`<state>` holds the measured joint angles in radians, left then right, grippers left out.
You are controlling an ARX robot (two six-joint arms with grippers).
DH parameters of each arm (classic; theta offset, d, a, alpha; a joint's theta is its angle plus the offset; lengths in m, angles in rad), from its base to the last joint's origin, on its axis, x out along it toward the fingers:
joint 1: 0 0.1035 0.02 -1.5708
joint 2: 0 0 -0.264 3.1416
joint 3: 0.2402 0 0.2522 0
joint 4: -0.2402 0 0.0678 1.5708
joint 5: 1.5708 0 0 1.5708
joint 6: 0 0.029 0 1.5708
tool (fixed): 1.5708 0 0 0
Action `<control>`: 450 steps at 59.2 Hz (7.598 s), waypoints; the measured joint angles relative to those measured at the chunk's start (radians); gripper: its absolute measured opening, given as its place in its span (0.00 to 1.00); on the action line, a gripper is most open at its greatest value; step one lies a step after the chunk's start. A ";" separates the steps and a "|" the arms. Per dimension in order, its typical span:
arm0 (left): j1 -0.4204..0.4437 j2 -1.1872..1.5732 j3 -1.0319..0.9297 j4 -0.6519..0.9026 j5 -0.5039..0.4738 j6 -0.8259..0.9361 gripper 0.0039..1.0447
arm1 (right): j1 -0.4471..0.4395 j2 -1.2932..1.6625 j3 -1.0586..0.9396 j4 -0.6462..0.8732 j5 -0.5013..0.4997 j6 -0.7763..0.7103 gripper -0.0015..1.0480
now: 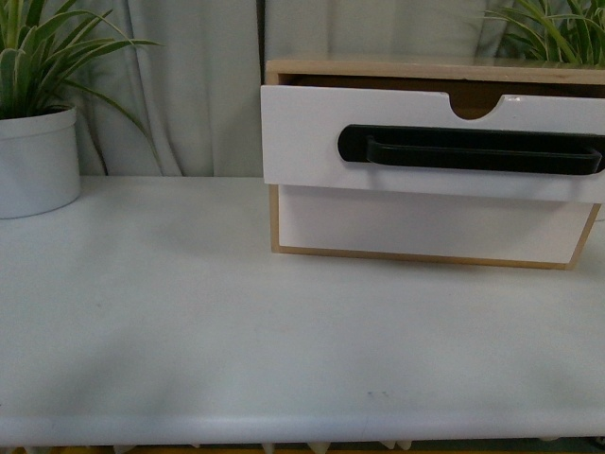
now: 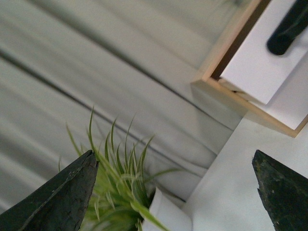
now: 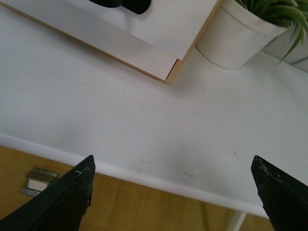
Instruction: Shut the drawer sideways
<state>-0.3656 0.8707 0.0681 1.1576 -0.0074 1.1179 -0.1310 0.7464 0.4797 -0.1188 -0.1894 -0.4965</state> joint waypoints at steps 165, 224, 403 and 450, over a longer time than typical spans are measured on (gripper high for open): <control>-0.095 0.930 1.130 -0.583 0.044 0.401 0.94 | 0.049 0.867 0.840 -0.059 -0.005 -0.328 0.91; -0.116 1.056 1.285 -0.557 0.013 0.386 0.94 | 0.037 0.960 0.896 0.080 0.042 -0.273 0.91; 0.368 -0.866 -0.057 -1.157 0.007 -1.117 0.04 | 0.134 -0.742 -0.473 0.115 0.191 0.486 0.01; 0.368 -0.866 -0.057 -1.157 0.007 -1.119 0.94 | 0.134 -0.742 -0.473 0.115 0.191 0.487 0.91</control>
<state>0.0025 0.0044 0.0109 0.0006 -0.0002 -0.0013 0.0025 0.0040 0.0071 -0.0036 0.0013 -0.0097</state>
